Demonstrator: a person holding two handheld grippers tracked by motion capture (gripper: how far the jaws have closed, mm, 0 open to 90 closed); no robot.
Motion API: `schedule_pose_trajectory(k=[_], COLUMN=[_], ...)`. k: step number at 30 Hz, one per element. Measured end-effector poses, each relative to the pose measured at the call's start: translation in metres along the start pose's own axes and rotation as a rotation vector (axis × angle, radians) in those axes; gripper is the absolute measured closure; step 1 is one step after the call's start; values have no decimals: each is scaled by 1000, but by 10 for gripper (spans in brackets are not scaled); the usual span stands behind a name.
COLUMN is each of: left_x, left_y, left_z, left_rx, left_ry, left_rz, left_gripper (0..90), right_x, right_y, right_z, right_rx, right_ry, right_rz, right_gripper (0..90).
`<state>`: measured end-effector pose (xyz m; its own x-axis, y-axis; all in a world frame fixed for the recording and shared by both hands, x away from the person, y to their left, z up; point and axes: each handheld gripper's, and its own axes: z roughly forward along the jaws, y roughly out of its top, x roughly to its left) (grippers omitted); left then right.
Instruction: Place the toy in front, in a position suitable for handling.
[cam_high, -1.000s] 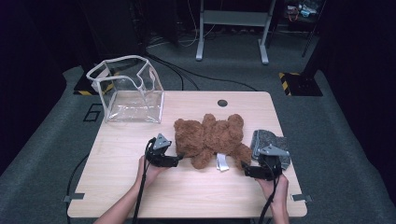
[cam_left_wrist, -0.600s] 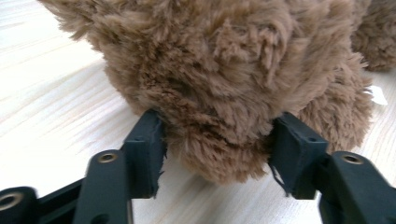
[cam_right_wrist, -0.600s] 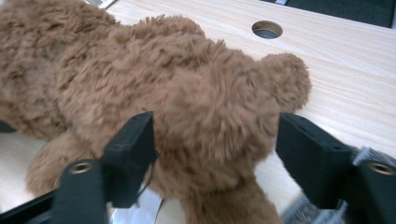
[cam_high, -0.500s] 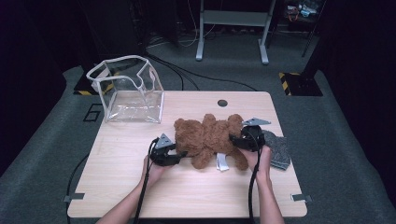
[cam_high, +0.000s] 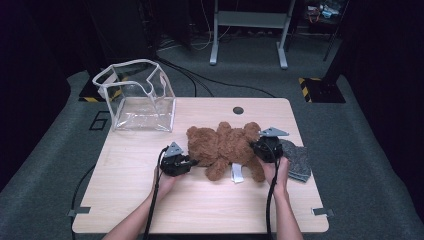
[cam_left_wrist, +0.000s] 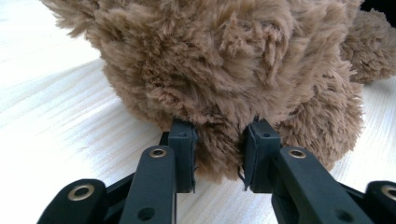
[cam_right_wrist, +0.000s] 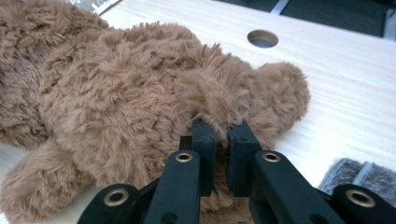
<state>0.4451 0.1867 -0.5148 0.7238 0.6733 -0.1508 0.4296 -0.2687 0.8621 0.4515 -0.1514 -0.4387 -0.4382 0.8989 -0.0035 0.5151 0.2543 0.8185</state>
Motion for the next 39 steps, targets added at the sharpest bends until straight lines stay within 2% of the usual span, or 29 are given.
schedule_pose_trajectory(k=[2,7,8,15,24,26,30,34,36,39], left_x=[0,0,-1,-2,-1,-1,-2,-4,-6,-11], left_y=[1,2,3,6,6,5,3,1,0,-4], left_z=[-1,-4,-5,-12,-19,-18,-19,-18,-18,-17], left_rx=[-1,-13,-12,-28,-5,-7,1,6,14,30], left_ry=[-2,-1,-8,-27,-104,-121,-133,-116,-103,-86], left_rz=[13,14,3,-1,-23,-42,-46,-39,-19,21], left_gripper=[713,721,721,720,717,717,714,713,712,711], right_x=[1,3,4,10,23,27,33,31,26,21], right_y=[0,1,1,6,7,7,6,1,-4,-11], right_z=[-2,-9,-10,-25,-48,-52,-60,-55,-48,-35], right_rx=[-16,-43,-47,-79,-84,-81,-76,-50,-26,19], right_ry=[-3,0,-1,-1,-16,-23,-29,-32,-29,-37], right_rz=[-5,-13,-11,-22,-34,-33,-27,-22,3,10], right_gripper=[852,854,854,854,853,853,852,852,852,851])
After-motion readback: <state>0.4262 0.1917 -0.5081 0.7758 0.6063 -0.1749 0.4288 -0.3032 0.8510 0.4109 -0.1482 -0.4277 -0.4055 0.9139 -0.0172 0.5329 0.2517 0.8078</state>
